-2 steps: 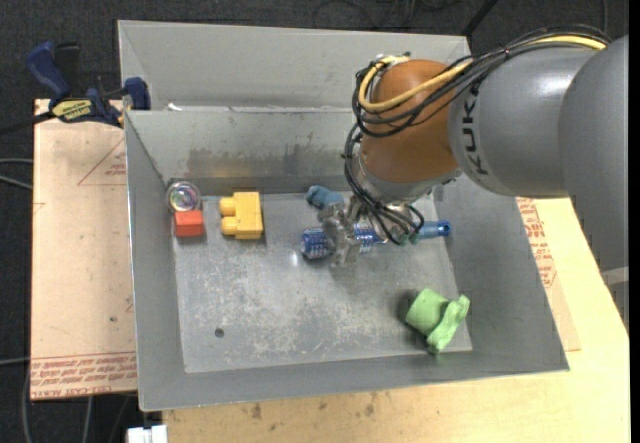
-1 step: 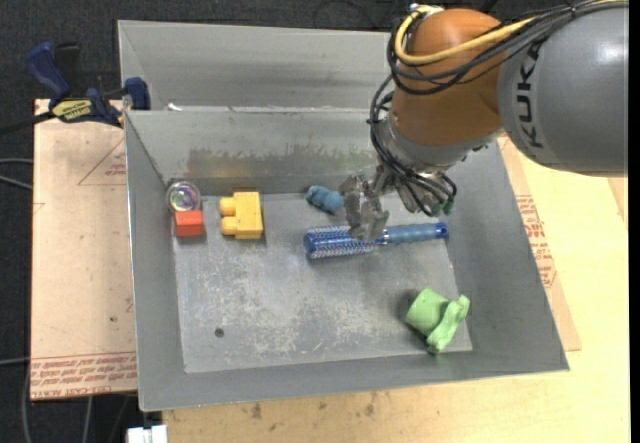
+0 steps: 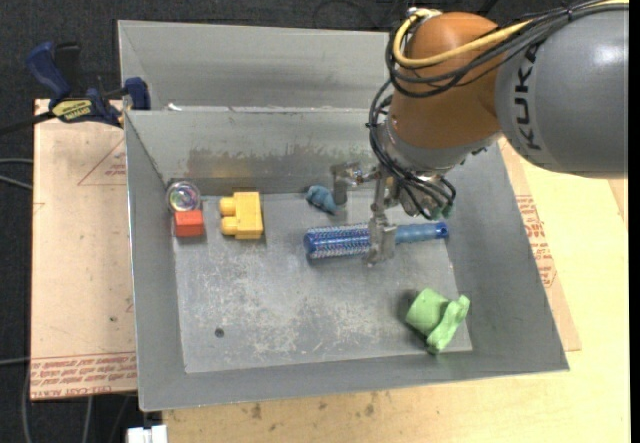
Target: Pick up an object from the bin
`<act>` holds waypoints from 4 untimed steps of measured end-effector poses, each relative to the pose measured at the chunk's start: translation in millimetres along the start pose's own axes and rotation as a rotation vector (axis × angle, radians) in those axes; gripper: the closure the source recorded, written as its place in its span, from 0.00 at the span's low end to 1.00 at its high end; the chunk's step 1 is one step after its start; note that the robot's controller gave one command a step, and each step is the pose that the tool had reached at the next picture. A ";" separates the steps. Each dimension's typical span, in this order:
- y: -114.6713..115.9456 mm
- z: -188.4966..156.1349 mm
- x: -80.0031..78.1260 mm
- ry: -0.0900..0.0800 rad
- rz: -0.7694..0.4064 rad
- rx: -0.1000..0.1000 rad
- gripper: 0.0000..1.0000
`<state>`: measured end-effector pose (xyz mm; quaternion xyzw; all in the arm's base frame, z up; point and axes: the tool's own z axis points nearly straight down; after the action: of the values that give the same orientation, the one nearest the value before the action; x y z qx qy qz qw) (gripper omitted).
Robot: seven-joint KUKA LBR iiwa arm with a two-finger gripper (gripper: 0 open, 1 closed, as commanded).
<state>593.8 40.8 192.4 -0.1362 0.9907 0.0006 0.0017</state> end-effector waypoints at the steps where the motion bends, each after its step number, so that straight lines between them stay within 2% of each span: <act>1: -22.2 112.4 -4.6 0.005 -0.077 -0.001 0.00; 2: -21.6 108.8 -5.3 0.002 -0.078 -0.001 1.00; 3: 5.4 123.2 1.0 0.004 -0.410 -0.002 1.00; 4: 0.3 -4.8 4.5 -0.005 -0.440 0.002 1.00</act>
Offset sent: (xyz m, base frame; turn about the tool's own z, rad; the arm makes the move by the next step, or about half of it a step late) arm 0.0111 -0.0199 -0.1080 -0.0806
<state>589.4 39.9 197.2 -0.3489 0.9372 -0.0007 0.0044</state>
